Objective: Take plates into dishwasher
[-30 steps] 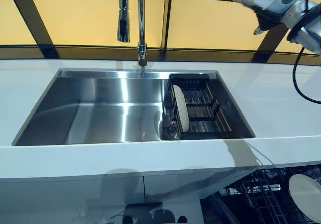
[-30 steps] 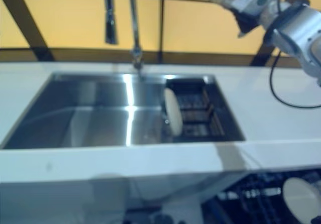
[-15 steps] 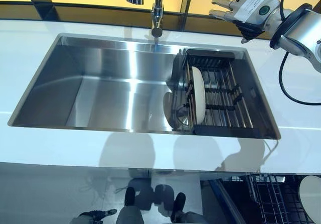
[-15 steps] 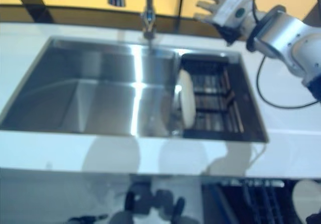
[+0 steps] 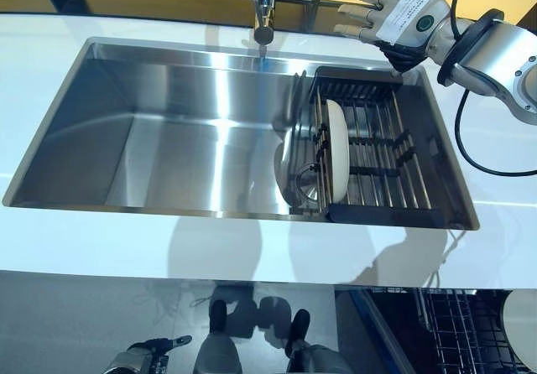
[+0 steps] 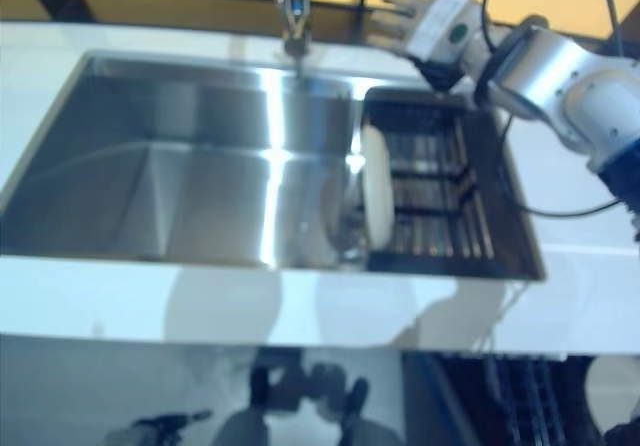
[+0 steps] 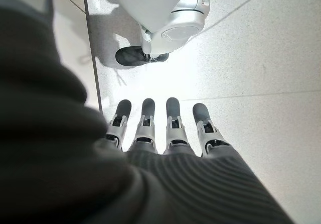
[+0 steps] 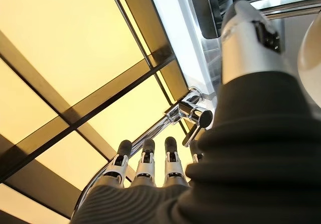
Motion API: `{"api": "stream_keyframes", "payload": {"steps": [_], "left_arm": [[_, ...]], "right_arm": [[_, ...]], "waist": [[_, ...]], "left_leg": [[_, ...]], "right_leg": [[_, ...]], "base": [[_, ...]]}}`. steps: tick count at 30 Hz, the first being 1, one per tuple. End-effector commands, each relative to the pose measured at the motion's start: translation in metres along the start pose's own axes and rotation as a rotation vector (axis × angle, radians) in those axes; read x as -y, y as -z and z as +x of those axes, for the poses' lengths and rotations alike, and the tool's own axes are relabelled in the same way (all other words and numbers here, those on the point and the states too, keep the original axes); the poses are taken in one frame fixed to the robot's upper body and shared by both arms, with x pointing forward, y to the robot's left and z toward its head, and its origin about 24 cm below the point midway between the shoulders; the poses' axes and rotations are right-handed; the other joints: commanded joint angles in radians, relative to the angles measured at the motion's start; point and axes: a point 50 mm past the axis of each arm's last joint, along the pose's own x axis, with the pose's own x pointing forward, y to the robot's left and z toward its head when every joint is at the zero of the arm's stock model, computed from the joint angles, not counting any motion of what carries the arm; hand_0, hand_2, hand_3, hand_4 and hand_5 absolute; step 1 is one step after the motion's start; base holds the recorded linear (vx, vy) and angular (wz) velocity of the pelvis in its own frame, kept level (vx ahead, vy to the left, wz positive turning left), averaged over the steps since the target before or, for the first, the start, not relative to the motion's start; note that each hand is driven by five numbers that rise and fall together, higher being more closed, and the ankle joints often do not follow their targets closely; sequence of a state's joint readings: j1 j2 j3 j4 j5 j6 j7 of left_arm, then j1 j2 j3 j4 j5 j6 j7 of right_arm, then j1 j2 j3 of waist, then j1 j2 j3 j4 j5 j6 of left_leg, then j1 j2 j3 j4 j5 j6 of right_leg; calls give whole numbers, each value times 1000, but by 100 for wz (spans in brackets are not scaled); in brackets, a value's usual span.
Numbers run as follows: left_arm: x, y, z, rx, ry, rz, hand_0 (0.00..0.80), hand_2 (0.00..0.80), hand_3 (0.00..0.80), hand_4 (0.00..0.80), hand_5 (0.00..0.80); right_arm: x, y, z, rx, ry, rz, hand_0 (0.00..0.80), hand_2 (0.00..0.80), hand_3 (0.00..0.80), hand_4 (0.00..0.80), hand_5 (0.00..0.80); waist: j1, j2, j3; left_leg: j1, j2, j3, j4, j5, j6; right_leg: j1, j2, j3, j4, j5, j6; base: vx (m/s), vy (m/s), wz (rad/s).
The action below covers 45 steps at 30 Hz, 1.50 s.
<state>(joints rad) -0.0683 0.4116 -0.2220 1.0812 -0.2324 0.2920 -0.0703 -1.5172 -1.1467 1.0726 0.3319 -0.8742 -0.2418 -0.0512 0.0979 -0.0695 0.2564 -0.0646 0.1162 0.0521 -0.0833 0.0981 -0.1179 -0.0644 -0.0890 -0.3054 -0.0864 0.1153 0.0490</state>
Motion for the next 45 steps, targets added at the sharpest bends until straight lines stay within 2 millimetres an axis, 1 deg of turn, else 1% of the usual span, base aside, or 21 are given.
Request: {"api": "stream_keyframes", "payload": {"steps": [1, 12, 15, 23, 45], "left_arm": [[-16, -15, -3, 28, -31, -27, 0, 0, 0, 0, 0], [-21, -15, -4, 46, -43, -40, 0, 0, 0, 0, 0], [-20, -15, -4, 51, -42, -36, 0, 0, 0, 0, 0], [-20, -14, -4, 54, -39, -40, 0, 0, 0, 0, 0], [-20, -10, -4, 60, -31, -29, 0, 0, 0, 0, 0]], "right_arm": [[27, 16, 3, -35, 67, -58, 0, 0, 0, 0, 0], [28, 3, 4, 32, 61, -29, 0, 0, 0, 0, 0], [26, -1, 4, 50, 56, -24, 0, 0, 0, 0, 0], [29, -10, 4, 94, 56, 5, 0, 0, 0, 0, 0], [21, -27, -2, 184, -11, 60, 0, 0, 0, 0, 0]], "waist": [[1, -46, 27], [5, -47, 38], [6, -46, 43], [5, -43, 41], [2, -37, 33]], "left_leg": [[-22, -22, 47, -4, 13, 20], [-24, -23, 48, -4, 14, 19], [-25, -25, 48, -4, 13, 19], [-19, -25, 52, -4, 12, 19], [-5, -25, 54, -4, 8, 19]], "right_leg": [[41, -22, 31, -1, -28, 89], [36, -20, 27, -1, -27, 90], [35, -20, 24, -1, -27, 90], [40, -21, 22, -1, -29, 89], [51, -22, 22, -1, -33, 89]], "base": [[-40, -4, 0], [0, 0, 0], [-37, 0, 0], [0, 0, 0], [0, 0, 0]]}}
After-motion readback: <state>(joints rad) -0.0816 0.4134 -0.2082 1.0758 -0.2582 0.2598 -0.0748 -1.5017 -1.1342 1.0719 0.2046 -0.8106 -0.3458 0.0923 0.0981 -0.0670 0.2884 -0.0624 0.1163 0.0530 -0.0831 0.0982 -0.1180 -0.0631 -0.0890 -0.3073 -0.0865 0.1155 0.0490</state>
